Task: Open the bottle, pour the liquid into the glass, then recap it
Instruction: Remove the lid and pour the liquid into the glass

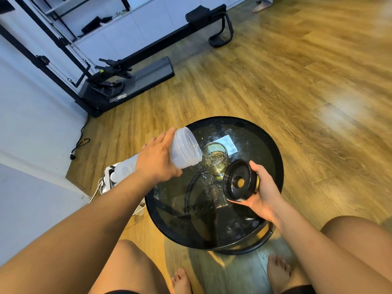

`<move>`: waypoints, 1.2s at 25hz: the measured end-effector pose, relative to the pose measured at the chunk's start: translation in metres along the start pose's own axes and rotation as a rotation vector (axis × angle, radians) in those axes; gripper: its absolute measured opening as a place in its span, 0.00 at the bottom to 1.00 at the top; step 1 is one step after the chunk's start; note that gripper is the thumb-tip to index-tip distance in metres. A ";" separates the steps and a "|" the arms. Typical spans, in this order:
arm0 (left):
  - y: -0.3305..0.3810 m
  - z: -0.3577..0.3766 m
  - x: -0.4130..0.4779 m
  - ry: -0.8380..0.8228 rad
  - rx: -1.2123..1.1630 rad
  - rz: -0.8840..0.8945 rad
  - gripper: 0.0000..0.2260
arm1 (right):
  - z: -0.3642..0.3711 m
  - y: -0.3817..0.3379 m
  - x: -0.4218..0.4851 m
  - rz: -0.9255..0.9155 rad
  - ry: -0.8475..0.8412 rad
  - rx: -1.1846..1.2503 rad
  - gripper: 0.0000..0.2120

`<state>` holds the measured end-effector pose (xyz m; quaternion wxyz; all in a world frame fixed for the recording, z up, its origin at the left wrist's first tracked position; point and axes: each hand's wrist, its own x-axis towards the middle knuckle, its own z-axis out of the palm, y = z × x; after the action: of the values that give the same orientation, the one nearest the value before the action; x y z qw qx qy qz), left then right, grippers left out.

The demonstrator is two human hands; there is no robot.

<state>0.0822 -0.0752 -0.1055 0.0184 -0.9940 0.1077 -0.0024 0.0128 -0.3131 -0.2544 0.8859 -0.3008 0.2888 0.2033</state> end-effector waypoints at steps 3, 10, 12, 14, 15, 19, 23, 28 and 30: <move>0.001 0.000 0.000 0.000 0.008 0.001 0.53 | 0.000 0.000 0.001 0.004 0.005 0.000 0.28; 0.001 0.000 0.001 -0.007 0.016 -0.005 0.54 | -0.001 -0.001 0.002 0.002 0.000 0.012 0.27; 0.002 0.000 0.001 -0.007 0.019 -0.003 0.55 | -0.002 0.000 0.004 0.004 -0.002 0.007 0.28; 0.003 -0.002 0.002 -0.008 0.020 -0.003 0.54 | -0.002 0.001 0.006 0.006 -0.004 0.005 0.32; 0.003 -0.003 0.002 -0.008 0.021 -0.006 0.54 | -0.002 0.002 0.006 0.007 -0.005 0.008 0.34; 0.005 -0.005 0.002 -0.007 0.023 -0.010 0.54 | -0.003 0.002 0.007 0.002 -0.002 0.015 0.37; 0.005 -0.005 0.001 -0.015 0.033 -0.010 0.54 | -0.003 0.003 0.007 0.008 -0.014 0.015 0.33; 0.004 -0.006 0.002 -0.011 0.036 -0.002 0.54 | -0.004 0.003 0.008 0.012 -0.020 0.009 0.33; 0.004 -0.006 0.002 -0.011 0.040 0.001 0.54 | -0.005 0.003 0.009 0.010 -0.021 0.007 0.33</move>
<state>0.0831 -0.0799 -0.0999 0.0386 -0.9934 0.1080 0.0011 0.0159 -0.3121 -0.2643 0.8890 -0.2938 0.2816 0.2100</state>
